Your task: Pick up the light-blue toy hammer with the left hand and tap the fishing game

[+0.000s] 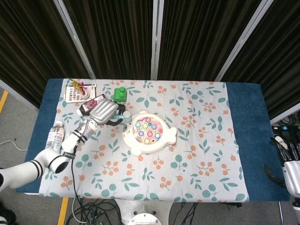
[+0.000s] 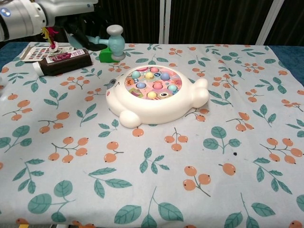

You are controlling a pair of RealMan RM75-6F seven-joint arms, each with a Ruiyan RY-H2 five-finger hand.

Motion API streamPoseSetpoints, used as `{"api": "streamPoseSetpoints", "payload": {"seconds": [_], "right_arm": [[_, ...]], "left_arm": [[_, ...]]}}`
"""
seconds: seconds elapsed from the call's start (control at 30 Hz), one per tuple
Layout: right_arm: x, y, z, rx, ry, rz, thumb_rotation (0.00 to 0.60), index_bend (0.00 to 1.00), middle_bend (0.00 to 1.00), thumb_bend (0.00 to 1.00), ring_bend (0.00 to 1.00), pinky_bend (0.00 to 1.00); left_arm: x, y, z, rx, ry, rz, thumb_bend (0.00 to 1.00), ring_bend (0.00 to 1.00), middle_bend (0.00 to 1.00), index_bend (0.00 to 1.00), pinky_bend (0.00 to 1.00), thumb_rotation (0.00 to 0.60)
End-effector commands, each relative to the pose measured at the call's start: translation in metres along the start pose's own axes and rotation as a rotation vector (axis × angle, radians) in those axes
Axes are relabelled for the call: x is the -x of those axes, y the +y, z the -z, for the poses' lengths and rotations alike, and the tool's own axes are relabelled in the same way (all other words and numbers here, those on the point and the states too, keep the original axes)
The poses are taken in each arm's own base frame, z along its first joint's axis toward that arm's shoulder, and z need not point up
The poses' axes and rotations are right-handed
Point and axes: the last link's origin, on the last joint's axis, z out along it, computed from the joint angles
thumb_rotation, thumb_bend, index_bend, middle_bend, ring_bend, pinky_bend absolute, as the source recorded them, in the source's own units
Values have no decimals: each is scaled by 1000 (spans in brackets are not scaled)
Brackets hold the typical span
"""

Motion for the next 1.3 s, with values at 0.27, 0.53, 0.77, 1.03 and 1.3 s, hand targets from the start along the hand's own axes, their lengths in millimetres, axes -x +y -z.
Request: {"api": "streamPoseSetpoints", "payload": {"seconds": [0.27, 0.53, 0.77, 1.03, 1.3], "right_arm": [[4, 1, -2, -3, -17, -11, 600, 31, 219, 270, 0, 1], [5, -1, -2, -3, -20, -9, 600, 31, 219, 271, 0, 1], [4, -1, -1, 7, -21, -6, 600, 31, 219, 271, 0, 1], [4, -2, -1, 3, -20, -6, 600, 31, 220, 272, 0, 1], [4, -2, -1, 4, -18, -5, 600, 31, 222, 279, 0, 1]], "left_arm": [[53, -39, 50, -143, -53, 111, 464, 456, 579, 591, 418, 600], [79, -45, 48, -157, -61, 139, 419, 403, 528, 549, 401, 600], [85, -48, 50, -154, -74, 127, 385, 362, 483, 500, 374, 600], [89, -52, 57, -159, -96, 126, 355, 320, 424, 417, 353, 600], [88, -52, 58, -166, -113, 130, 316, 274, 348, 317, 342, 600]]}}
